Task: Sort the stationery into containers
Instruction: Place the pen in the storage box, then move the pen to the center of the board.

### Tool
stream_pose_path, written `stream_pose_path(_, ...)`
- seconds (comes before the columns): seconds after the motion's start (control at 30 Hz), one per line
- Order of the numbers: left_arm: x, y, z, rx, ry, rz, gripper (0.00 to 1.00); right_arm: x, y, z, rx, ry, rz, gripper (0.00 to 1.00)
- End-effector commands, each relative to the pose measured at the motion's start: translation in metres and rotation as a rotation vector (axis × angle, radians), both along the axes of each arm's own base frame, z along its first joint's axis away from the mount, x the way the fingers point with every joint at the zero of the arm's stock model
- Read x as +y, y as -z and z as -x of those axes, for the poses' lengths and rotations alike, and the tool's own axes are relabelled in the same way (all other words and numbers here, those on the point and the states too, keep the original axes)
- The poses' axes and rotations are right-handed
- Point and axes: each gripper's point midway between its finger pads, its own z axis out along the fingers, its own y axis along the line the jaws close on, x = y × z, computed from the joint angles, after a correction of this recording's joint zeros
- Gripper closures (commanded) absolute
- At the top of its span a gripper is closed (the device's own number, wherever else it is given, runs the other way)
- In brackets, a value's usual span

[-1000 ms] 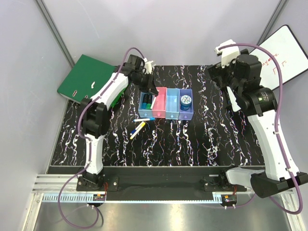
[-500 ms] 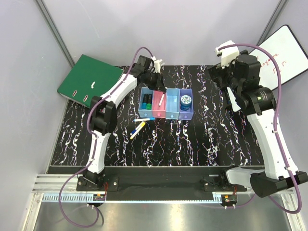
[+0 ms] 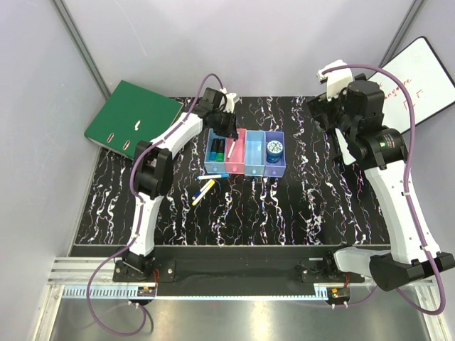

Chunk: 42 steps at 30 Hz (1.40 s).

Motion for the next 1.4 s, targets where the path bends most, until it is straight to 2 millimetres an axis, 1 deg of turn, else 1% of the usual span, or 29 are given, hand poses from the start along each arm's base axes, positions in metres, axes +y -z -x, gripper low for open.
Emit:
stream_pose_path(0.0,0.0,-0.006,-0.014,-0.072,-0.005,0.001,0.68,0.0,-0.006,0.0,-0.018,-0.005,-0.011,0.0)
stream_pose_path(0.03,-0.001,-0.006,-0.013,-0.071,-0.003,0.005,0.59,0.0,-0.006,0.001,-0.02,-0.005,-0.012,0.0)
stream_pose_path(0.1,-0.005,-0.012,-0.012,-0.079,0.01,0.024,0.54,-0.001,-0.006,0.0,-0.018,-0.004,-0.011,0.0)
stream_pose_path(0.17,-0.005,-0.015,-0.013,-0.084,0.01,0.032,0.47,0.0,-0.006,0.0,-0.018,-0.005,-0.011,0.0)
stream_pose_path(0.23,-0.007,-0.022,-0.013,-0.094,0.017,0.046,0.46,-0.001,-0.007,0.0,-0.021,-0.004,-0.012,0.0)
stream_pose_path(0.3,-0.008,-0.031,-0.012,-0.108,0.032,0.06,0.47,-0.001,-0.008,0.001,-0.022,-0.005,-0.014,0.0)
stream_pose_path(0.33,-0.009,-0.044,-0.011,-0.126,0.039,0.077,0.5,-0.001,-0.007,0.0,-0.021,-0.002,-0.013,0.0)
stream_pose_path(0.4,-0.007,-0.061,-0.008,-0.167,0.067,0.087,0.52,-0.001,-0.006,0.001,-0.019,-0.003,-0.012,0.0)
stream_pose_path(0.43,-0.006,-0.085,-0.003,-0.21,0.086,0.103,0.54,-0.002,-0.007,0.002,-0.022,-0.002,-0.014,0.0)
stream_pose_path(0.47,-0.003,-0.095,0.001,-0.237,0.104,0.105,0.54,-0.002,-0.007,0.002,-0.021,-0.002,-0.012,0.0)
stream_pose_path(0.5,0.002,-0.095,0.008,-0.269,0.153,0.078,0.54,-0.002,-0.007,0.003,-0.022,-0.002,-0.012,0.0)
stream_pose_path(0.53,0.008,-0.12,0.017,-0.34,0.185,0.072,0.54,-0.002,-0.008,0.003,-0.025,-0.002,-0.013,0.0)
stream_pose_path(0.57,0.014,-0.124,0.025,-0.369,0.218,0.046,0.54,-0.002,-0.01,0.004,-0.03,-0.004,-0.018,0.0)
stream_pose_path(0.6,0.025,-0.128,0.041,-0.429,0.278,-0.003,0.54,-0.002,-0.011,0.005,-0.032,-0.006,-0.018,0.0)
stream_pose_path(0.63,0.032,-0.126,0.051,-0.446,0.314,-0.033,0.54,-0.002,-0.013,0.005,-0.035,-0.006,-0.021,0.0)
stream_pose_path(0.67,0.043,-0.102,0.067,-0.429,0.382,-0.097,0.53,-0.001,-0.014,0.005,-0.041,-0.01,-0.023,0.0)
stream_pose_path(0.7,0.051,-0.11,0.079,-0.458,0.397,-0.12,0.53,-0.001,-0.015,0.006,-0.041,-0.01,-0.025,0.0)
stream_pose_path(0.73,0.063,-0.1,0.081,-0.45,0.378,-0.177,0.52,-0.002,-0.017,0.006,-0.047,-0.01,-0.027,0.0)
stream_pose_path(0.77,0.075,-0.076,0.094,-0.395,0.388,-0.226,0.52,-0.001,-0.018,0.007,-0.048,-0.01,-0.03,0.0)
stream_pose_path(0.8,0.083,-0.069,0.101,-0.377,0.385,-0.258,0.52,-0.001,-0.019,0.007,-0.051,-0.013,-0.032,0.0)
stream_pose_path(0.83,0.099,-0.047,0.112,-0.306,0.378,-0.324,0.52,-0.001,-0.02,0.007,-0.052,-0.014,-0.036,0.0)
stream_pose_path(0.87,0.106,-0.037,0.117,-0.27,0.37,-0.354,0.52,0.0,-0.021,0.008,-0.055,-0.016,-0.039,0.0)
stream_pose_path(0.9,0.113,-0.023,0.122,-0.22,0.36,-0.39,0.52,0.0,-0.024,0.009,-0.061,-0.016,-0.041,0.0)
stream_pose_path(0.93,0.124,-0.012,0.124,-0.18,0.339,-0.445,0.52,0.0,-0.026,0.01,-0.063,-0.021,-0.042,0.0)
stream_pose_path(0.97,0.132,0.0,0.134,-0.111,0.324,-0.473,0.52,0.0,-0.027,0.01,-0.066,-0.02,-0.046,0.0)
stream_pose_path(1.0,0.138,0.014,0.138,-0.062,0.314,-0.501,0.52,0.0,-0.029,0.011,-0.07,-0.021,-0.049,0.0)
stream_pose_path(1.1,0.15,0.035,0.151,0.05,0.274,-0.549,0.53,0.002,-0.031,0.012,-0.074,-0.028,-0.055,0.0)
stream_pose_path(1.23,0.155,0.047,0.159,0.15,0.227,-0.553,0.53,0.001,-0.035,0.014,-0.081,-0.027,-0.059,0.0)
stream_pose_path(1.37,0.157,0.051,0.17,0.222,0.227,-0.545,0.53,0.0,-0.035,0.017,-0.084,-0.028,-0.06,0.0)
